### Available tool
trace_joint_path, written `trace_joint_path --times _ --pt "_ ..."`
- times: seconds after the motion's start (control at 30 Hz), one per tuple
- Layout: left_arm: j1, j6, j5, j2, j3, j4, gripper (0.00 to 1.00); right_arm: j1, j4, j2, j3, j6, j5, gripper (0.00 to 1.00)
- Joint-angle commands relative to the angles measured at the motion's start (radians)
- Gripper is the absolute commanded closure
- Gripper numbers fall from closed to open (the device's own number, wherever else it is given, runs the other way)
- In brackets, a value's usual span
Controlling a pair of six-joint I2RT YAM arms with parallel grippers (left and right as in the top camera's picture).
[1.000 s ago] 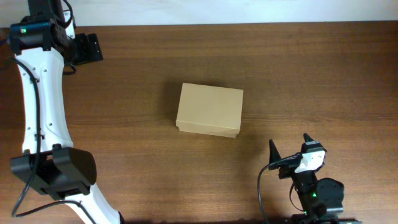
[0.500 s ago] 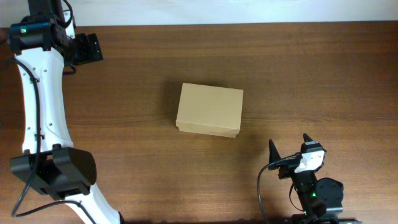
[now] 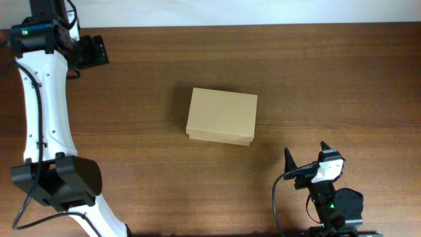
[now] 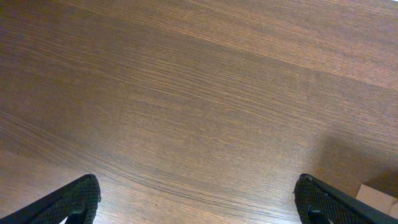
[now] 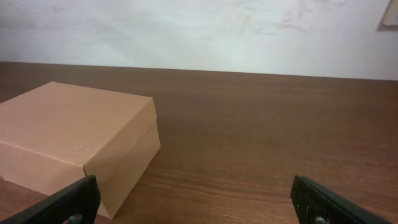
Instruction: Pack container
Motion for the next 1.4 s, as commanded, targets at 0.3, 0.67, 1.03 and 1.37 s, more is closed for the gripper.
trace_joint_path --times 0.3,0.67,1.03,1.37 --pt "0.000 0.008 0.004 -0.166 0.011 -0.018 0.01 0.005 0.005 -0.010 -0.010 0.006 0.015 0.01" --pt "0.000 0.008 0.166 -0.529 -0.291 -0.028 0.00 0.005 0.005 -0.010 -0.010 0.006 0.016 0.01" --pt "0.000 0.007 0.191 -1.100 -1.059 0.288 0.00 0.005 0.005 -0.010 -0.010 0.006 0.016 0.01" --pt "0.000 0.008 0.194 -1.481 -1.637 0.828 0.00 0.005 0.005 -0.010 -0.010 0.006 0.016 0.01"
